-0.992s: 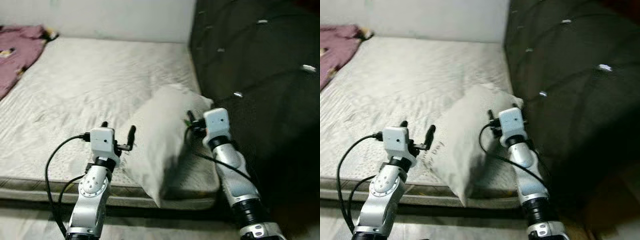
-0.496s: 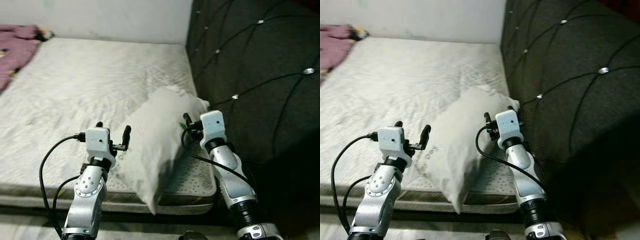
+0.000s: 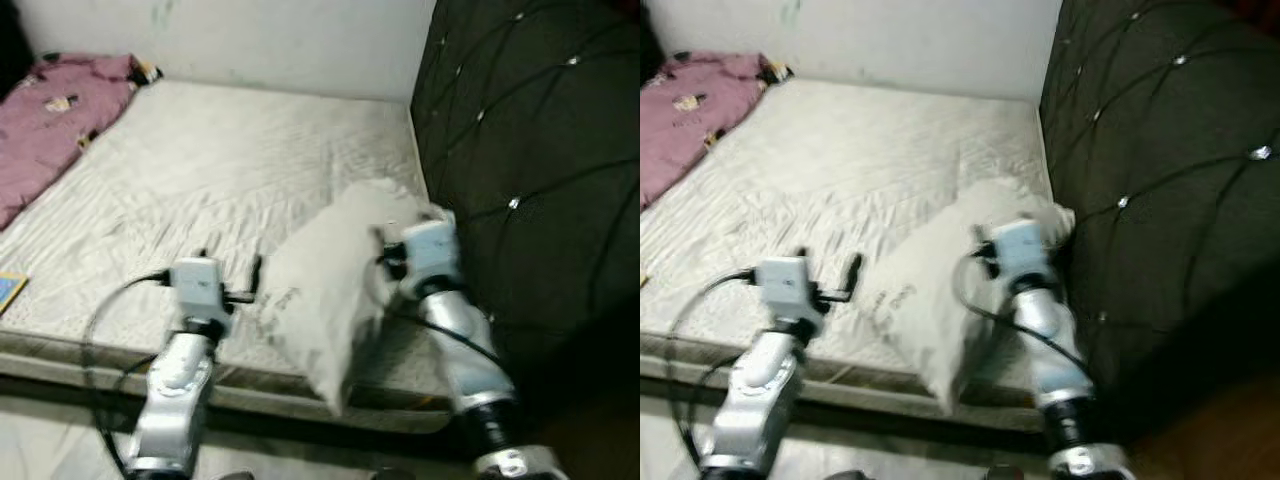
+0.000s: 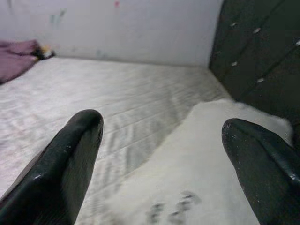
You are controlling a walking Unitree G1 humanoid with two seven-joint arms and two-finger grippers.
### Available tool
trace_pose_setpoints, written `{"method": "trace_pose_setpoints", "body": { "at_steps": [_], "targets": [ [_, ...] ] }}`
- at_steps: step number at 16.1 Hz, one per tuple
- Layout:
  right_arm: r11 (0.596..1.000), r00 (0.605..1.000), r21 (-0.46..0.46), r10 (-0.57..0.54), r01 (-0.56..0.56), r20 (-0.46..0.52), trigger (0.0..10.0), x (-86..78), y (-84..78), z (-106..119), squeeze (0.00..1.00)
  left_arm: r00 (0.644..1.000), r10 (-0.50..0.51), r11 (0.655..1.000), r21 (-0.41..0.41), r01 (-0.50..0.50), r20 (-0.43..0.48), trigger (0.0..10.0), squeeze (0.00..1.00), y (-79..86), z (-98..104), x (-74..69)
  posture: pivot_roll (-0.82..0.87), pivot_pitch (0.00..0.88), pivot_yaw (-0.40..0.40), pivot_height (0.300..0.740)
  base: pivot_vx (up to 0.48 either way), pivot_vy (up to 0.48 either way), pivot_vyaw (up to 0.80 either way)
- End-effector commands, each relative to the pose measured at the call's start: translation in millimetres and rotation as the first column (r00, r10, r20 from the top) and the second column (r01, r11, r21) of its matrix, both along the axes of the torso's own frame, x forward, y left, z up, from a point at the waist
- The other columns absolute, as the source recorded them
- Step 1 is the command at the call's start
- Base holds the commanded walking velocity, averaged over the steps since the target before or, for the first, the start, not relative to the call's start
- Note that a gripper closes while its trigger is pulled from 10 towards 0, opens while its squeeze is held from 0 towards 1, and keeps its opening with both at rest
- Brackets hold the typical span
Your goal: Clean up the room
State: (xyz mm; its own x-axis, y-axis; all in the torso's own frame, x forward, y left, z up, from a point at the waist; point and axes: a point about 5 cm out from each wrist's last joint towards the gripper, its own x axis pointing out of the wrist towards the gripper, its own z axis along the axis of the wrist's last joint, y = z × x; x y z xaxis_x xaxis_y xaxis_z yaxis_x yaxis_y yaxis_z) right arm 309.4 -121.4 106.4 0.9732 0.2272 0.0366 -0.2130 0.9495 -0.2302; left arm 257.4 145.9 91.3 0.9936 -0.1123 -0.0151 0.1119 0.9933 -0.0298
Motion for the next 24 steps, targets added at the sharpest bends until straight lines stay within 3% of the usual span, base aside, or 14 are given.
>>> {"method": "trace_pose_setpoints", "body": {
  "at_steps": [1,9,24],
  "targets": [
    [0.999,0.999,-0.013,-0.031,0.031,0.015,10.0,2.8,-11.5,4.2,0.00,1.000,-0.022,1.000,-0.016,0.022,0.003,10.0,0.00,-8.0,1.6,1.1,-0.07,0.000,0.000,0.740,0.000,0.480,0.00],
    [0.999,0.999,-0.012,-0.030,0.030,0.015,10.0,3.8,-11.0,3.8,0.00,0.997,-0.063,0.998,-0.019,0.064,0.039,10.0,0.00,-11.2,5.4,-0.9,-0.07,0.000,0.004,0.740,0.000,0.060,-0.25],
    [0.999,0.999,-0.014,-0.036,0.036,0.013,10.0,3.7,-12.3,2.7,0.00,0.997,-0.067,0.997,-0.023,0.068,0.038,10.0,0.00,-10.9,6.1,-0.9,-0.07,0.000,0.003,0.740,0.338,0.000,0.00]
  ]
}}
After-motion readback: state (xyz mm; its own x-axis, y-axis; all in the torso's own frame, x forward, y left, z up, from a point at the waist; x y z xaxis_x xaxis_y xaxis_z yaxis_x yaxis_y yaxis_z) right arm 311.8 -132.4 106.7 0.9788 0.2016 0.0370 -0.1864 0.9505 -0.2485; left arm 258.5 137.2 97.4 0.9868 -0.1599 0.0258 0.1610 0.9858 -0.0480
